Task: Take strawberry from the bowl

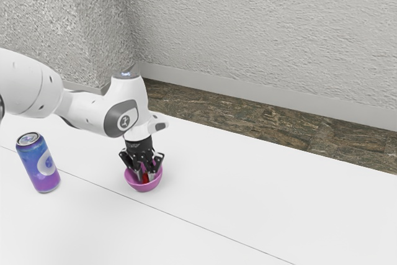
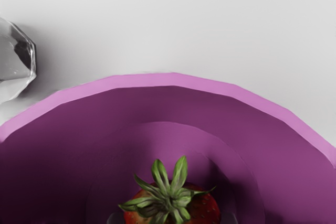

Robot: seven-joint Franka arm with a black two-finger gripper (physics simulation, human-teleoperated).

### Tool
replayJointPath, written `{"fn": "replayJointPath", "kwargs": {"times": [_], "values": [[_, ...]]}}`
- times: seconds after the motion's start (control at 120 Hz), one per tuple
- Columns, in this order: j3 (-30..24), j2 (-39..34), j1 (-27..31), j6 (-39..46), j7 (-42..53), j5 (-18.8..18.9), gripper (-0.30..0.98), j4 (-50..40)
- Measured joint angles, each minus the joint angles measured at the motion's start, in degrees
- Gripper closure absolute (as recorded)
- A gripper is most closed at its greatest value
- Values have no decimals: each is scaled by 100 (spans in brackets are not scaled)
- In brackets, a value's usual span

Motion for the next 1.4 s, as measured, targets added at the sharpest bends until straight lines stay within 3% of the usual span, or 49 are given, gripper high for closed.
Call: {"fn": "replayJointPath", "kwargs": {"times": [0.433,0.65,1.0,1.4], "values": [[-50,-972,-6,-156,-252,172,72,-224],[-515,-1150,-52,-269,-407,206,76,-274],[-1268,-633,-58,-226,-630,173,79,24],[-1741,633,-264,-118,-796,220,76,1015]]}}
